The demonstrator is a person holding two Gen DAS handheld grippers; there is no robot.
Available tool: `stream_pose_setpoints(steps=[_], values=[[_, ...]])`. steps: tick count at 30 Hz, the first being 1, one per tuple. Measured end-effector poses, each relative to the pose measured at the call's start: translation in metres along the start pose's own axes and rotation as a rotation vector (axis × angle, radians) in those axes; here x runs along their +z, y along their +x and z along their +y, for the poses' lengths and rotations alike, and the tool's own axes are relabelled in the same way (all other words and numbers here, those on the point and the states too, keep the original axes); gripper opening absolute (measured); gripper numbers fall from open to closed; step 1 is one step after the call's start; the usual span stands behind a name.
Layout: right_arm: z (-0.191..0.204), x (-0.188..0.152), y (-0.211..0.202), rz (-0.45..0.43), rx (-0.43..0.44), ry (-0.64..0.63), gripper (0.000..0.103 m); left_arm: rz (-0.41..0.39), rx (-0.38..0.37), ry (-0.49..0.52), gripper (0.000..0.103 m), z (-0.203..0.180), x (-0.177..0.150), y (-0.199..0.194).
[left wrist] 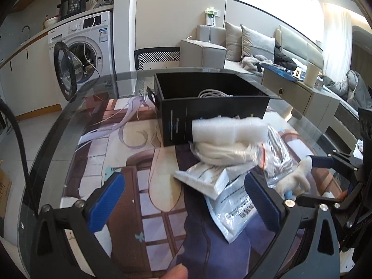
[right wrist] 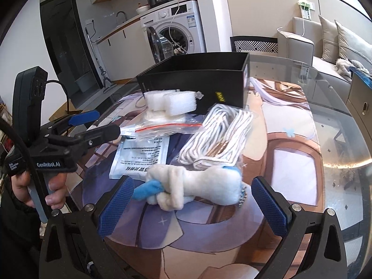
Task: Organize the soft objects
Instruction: 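Lower the right gripper onto the white plush toy and close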
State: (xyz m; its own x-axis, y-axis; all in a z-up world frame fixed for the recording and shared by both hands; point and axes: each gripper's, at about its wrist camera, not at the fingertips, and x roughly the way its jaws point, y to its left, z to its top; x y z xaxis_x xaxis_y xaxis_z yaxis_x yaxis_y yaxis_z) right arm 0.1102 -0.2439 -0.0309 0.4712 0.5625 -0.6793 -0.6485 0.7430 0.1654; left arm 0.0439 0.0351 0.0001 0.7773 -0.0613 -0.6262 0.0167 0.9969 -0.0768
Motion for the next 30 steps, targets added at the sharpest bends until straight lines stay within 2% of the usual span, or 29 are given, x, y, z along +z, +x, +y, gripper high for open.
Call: stream_pose_setpoints(steps=[8, 12, 20, 30], values=[[0.008, -0.001, 0.007, 0.015, -0.005, -0.017, 0.103, 0.015, 0.021, 0.034, 0.103, 0.000, -0.006, -0.002], [0.009, -0.001, 0.009, 0.021, -0.009, -0.022, 0.103, 0.025, 0.005, 0.034, 0.103, 0.001, -0.006, -0.003], [0.008, 0.000, 0.010, 0.021, -0.015, -0.015, 0.103, 0.007, 0.020, 0.043, 0.103, 0.002, -0.007, -0.004], [0.012, 0.000, 0.018, 0.034, -0.063, -0.026, 0.103, 0.022, 0.004, 0.068, 0.103, -0.003, -0.010, -0.001]])
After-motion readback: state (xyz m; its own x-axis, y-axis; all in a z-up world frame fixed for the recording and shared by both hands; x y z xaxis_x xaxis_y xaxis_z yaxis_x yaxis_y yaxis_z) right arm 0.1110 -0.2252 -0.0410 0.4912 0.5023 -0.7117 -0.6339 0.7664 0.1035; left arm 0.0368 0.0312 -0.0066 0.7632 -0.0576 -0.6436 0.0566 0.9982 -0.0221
